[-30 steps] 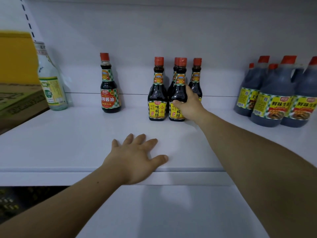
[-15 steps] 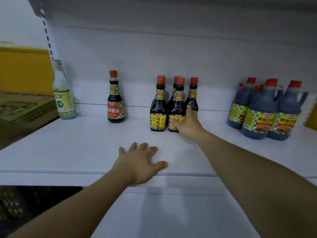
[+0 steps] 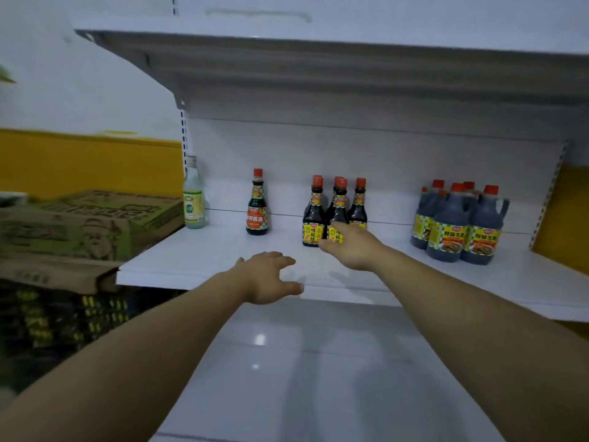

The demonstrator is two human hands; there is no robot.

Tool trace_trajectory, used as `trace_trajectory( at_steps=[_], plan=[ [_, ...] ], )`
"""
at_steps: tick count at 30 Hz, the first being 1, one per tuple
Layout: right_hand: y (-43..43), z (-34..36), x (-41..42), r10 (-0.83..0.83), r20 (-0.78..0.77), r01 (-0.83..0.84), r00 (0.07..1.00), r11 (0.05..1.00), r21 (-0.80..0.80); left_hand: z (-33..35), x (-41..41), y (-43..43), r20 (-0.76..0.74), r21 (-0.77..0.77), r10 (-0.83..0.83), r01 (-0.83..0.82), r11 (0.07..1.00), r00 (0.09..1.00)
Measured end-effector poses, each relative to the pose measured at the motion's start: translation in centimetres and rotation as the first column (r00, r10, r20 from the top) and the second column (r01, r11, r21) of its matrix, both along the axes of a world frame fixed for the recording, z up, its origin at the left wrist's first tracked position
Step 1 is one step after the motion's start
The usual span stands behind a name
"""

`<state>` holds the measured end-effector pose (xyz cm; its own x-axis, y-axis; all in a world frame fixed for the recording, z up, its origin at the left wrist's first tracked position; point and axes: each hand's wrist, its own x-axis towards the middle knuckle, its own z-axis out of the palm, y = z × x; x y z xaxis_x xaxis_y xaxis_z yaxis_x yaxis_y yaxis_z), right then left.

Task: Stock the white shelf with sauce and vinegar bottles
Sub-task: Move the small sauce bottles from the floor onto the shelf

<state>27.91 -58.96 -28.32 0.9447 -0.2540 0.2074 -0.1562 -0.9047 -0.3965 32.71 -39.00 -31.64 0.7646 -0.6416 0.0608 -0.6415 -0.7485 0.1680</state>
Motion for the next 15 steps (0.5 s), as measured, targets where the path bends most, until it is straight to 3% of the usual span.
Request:
trace_trajectory(
  at_steps=[8, 15],
  plan=[
    [10.2, 1.1, -4.0, 0.197, -0.058, -0.199, 0.979, 0.979, -0.047, 1.2, -7.0, 9.8, 0.006, -0.011, 0.151, -0.151, 0.988, 0.988],
    [18.4, 0.6, -5.5, 0.414, -0.073, -0.420, 0.907, 0.902, -0.100, 0.2, -12.6, 17.9, -0.037, -0.016, 0.306, -0.306, 0.952, 0.951]
  ],
)
